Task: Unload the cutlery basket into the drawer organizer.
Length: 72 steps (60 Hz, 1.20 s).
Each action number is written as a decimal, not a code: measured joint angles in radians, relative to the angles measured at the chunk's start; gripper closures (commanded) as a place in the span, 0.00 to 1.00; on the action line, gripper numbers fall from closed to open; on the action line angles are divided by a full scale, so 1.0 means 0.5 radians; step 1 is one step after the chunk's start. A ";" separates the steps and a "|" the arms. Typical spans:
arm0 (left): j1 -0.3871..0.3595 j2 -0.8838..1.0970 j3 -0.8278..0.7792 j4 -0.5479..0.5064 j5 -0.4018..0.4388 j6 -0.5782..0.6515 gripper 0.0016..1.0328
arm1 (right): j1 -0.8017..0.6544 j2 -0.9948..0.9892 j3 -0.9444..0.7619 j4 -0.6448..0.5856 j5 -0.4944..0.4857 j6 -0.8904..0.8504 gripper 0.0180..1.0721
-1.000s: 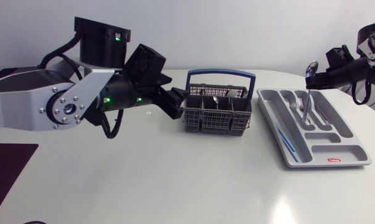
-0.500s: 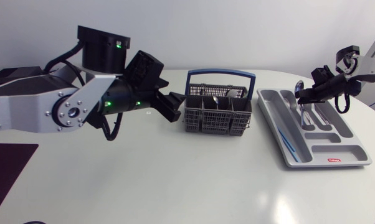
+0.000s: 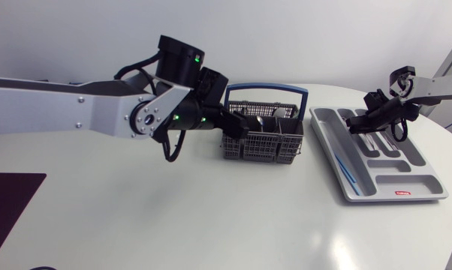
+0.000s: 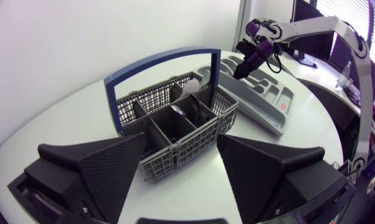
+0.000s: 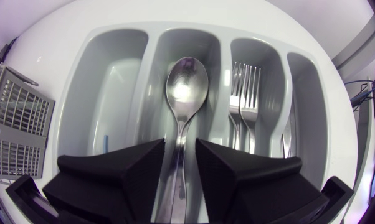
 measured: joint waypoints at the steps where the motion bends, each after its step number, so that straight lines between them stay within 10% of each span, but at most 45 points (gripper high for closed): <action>1: 0.000 0.019 0.025 -0.008 0.005 -0.027 0.21 | 0.000 -0.001 0.000 0.000 0.000 0.002 0.32; 21: 0.008 0.428 0.453 -0.048 0.136 -0.433 0.21 | 0.019 -0.327 -0.271 0.063 0.012 0.053 0.05; 39: 0.014 0.730 0.697 -0.069 0.197 -0.549 0.25 | 0.171 -0.702 -0.610 0.153 -0.017 0.091 0.05; 72: 0.014 1.094 1.091 -0.068 0.203 -0.750 0.74 | 0.268 -0.946 -0.893 0.231 -0.018 0.098 0.05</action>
